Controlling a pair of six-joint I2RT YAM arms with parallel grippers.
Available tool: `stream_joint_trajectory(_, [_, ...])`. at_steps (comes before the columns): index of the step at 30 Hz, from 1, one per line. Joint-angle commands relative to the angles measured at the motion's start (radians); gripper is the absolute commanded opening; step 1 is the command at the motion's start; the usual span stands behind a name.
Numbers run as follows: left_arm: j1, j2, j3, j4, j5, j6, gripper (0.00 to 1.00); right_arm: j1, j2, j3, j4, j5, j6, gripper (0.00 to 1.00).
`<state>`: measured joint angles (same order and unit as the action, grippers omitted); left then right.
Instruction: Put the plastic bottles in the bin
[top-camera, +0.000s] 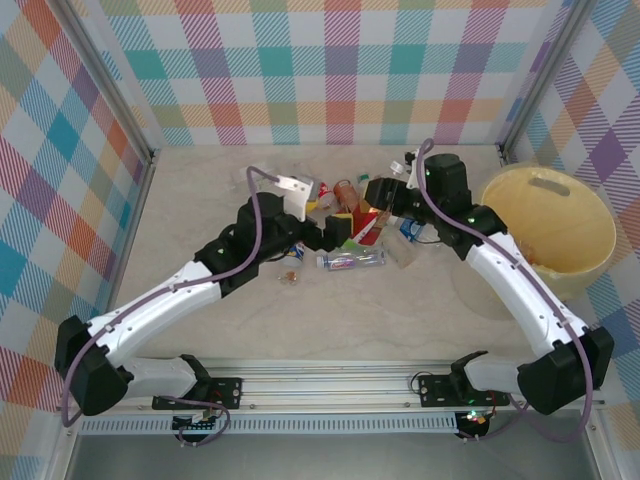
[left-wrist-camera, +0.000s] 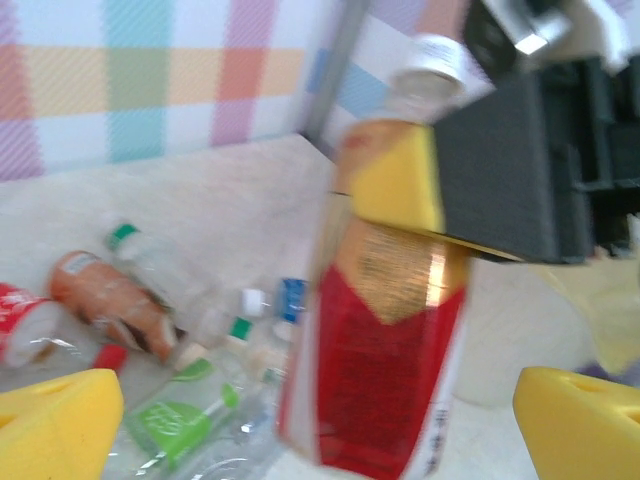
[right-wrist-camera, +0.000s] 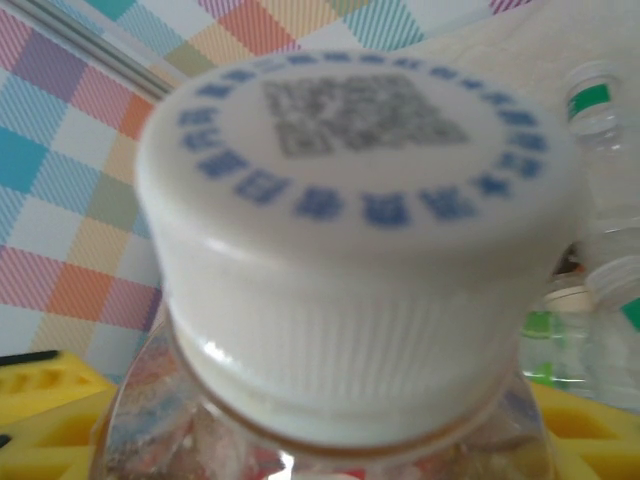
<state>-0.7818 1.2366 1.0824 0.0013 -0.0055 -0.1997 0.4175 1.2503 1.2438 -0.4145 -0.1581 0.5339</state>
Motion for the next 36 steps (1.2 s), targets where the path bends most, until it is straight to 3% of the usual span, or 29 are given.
stream_joint_trajectory(1, [0.017,-0.041,-0.036,0.016,-0.313,-0.072,1.0,-0.011,-0.052,0.053,-0.055,0.088,-0.088,0.49])
stream_joint_trajectory(4, [0.04,-0.051,-0.054,-0.047,-0.485,-0.157,1.0,-0.012,-0.081,0.071,-0.086,0.15,-0.14,0.49])
stream_joint_trajectory(17, [0.1,-0.003,-0.075,-0.199,-0.633,-0.37,1.0,-0.04,-0.11,0.285,-0.283,0.321,-0.426,0.45])
stream_joint_trajectory(21, [0.108,0.012,-0.076,-0.207,-0.634,-0.391,1.0,-0.104,-0.106,0.362,-0.311,0.312,-0.484,0.45])
stream_joint_trajectory(27, [0.116,0.037,-0.063,-0.226,-0.618,-0.404,1.0,-0.299,-0.109,0.451,-0.357,0.284,-0.474,0.46])
stream_joint_trajectory(31, [0.121,0.049,-0.049,-0.248,-0.614,-0.406,1.0,-0.387,-0.062,0.526,-0.458,0.369,-0.497,0.46])
stream_joint_trajectory(36, [0.124,0.058,-0.039,-0.265,-0.619,-0.408,1.0,-0.5,0.005,0.622,-0.628,0.387,-0.5,0.47])
